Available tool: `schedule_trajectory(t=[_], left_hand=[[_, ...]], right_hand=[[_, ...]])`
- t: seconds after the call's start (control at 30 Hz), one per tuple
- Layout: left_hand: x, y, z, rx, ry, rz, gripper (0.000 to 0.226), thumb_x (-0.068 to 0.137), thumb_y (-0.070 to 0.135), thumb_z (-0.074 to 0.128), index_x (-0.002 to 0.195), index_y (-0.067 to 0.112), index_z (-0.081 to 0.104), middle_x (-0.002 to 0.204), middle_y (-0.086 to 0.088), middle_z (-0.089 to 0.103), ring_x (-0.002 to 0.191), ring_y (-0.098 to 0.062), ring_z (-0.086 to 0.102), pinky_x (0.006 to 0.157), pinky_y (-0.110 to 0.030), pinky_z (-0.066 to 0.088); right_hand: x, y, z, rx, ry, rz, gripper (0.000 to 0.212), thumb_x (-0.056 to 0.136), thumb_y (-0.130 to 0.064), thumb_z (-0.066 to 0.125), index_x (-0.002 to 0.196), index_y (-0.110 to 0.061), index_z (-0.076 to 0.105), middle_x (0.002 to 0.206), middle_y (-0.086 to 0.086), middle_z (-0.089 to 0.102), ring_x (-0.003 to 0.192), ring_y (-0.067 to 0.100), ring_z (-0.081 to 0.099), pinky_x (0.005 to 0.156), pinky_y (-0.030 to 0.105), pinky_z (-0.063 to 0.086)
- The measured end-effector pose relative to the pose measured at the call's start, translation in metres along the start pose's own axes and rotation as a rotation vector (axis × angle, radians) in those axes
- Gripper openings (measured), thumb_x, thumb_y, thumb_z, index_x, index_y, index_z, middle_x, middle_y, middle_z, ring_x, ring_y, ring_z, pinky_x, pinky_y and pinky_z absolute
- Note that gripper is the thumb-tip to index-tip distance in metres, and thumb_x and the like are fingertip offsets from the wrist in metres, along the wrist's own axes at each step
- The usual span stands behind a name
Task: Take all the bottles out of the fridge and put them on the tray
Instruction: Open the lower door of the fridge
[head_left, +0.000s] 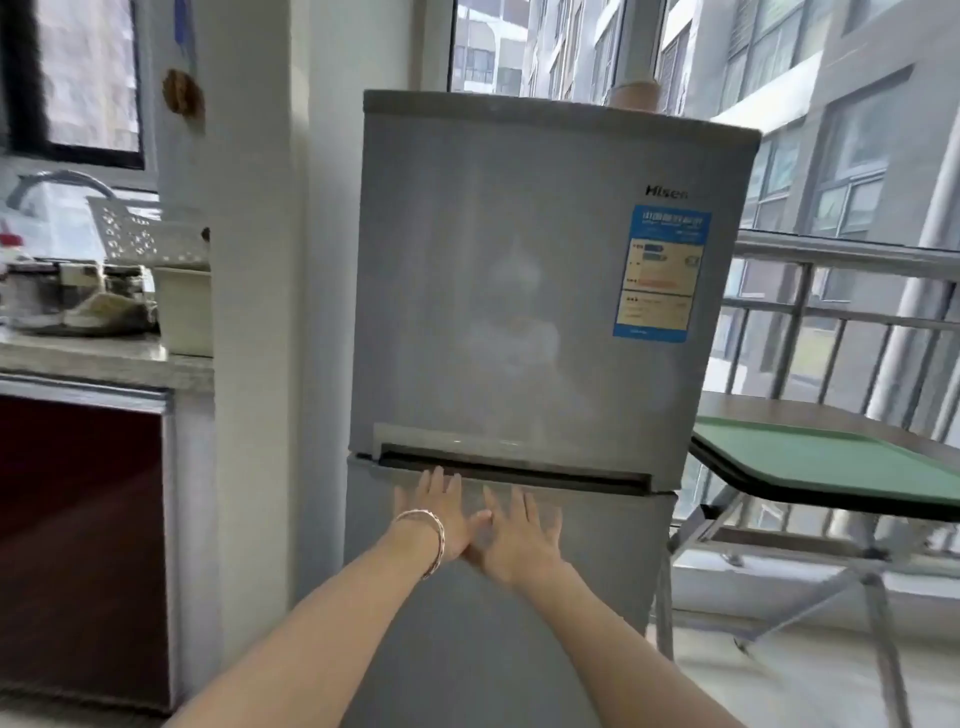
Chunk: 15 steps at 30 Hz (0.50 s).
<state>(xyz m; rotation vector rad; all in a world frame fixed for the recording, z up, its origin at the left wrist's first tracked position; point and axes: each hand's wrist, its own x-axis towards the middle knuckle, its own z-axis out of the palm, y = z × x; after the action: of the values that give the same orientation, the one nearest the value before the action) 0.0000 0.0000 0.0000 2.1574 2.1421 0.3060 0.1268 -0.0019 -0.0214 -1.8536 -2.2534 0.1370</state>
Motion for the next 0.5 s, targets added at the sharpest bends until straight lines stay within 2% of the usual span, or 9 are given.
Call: schedule_trajectory(t=[0.13, 0.2, 0.33, 0.5], left_hand=[[0.008, -0.027, 0.02, 0.081, 0.119, 0.051, 0.074, 0.096, 0.051, 0.03, 0.154, 0.014, 0.002, 0.163, -0.002, -0.003, 0.151, -0.018, -0.004, 0.12, -0.05, 0.001], [0.012, -0.036, 0.023, 0.127, 0.159, 0.098, 0.073, 0.097, 0.043, 0.034, 0.154, 0.014, 0.0, 0.163, -0.001, -0.004, 0.15, -0.016, -0.005, 0.12, -0.047, 0.002], [0.027, -0.044, 0.019, 0.102, 0.132, 0.08, 0.071, 0.097, 0.038, 0.035, 0.154, 0.015, 0.0, 0.163, 0.002, 0.0, 0.15, -0.014, -0.004, 0.12, -0.049, 0.001], [0.027, -0.042, 0.014, 0.06, 0.191, 0.085, 0.058, 0.097, 0.026, 0.035, 0.152, 0.017, 0.018, 0.16, 0.002, 0.018, 0.149, -0.015, 0.012, 0.12, -0.051, 0.005]], right_hand=[[0.012, -0.003, 0.025, -0.133, 0.167, -0.058, 0.088, 0.088, -0.057, 0.045, 0.155, -0.019, 0.002, 0.162, 0.019, -0.003, 0.15, 0.028, -0.009, 0.116, 0.056, -0.008], [0.015, -0.007, 0.027, -0.16, 0.272, -0.09, 0.086, 0.089, -0.048, 0.049, 0.155, -0.015, 0.005, 0.162, 0.017, 0.001, 0.15, 0.027, -0.008, 0.118, 0.055, -0.009], [0.027, -0.009, 0.025, -0.16, 0.216, -0.078, 0.09, 0.088, -0.043, 0.052, 0.155, -0.015, -0.001, 0.164, 0.008, -0.001, 0.151, 0.022, -0.008, 0.118, 0.055, -0.007], [0.026, -0.013, 0.016, -0.1, 0.224, -0.056, 0.076, 0.09, -0.032, 0.049, 0.154, -0.015, 0.012, 0.162, 0.007, 0.013, 0.15, 0.021, 0.006, 0.12, 0.052, 0.002]])
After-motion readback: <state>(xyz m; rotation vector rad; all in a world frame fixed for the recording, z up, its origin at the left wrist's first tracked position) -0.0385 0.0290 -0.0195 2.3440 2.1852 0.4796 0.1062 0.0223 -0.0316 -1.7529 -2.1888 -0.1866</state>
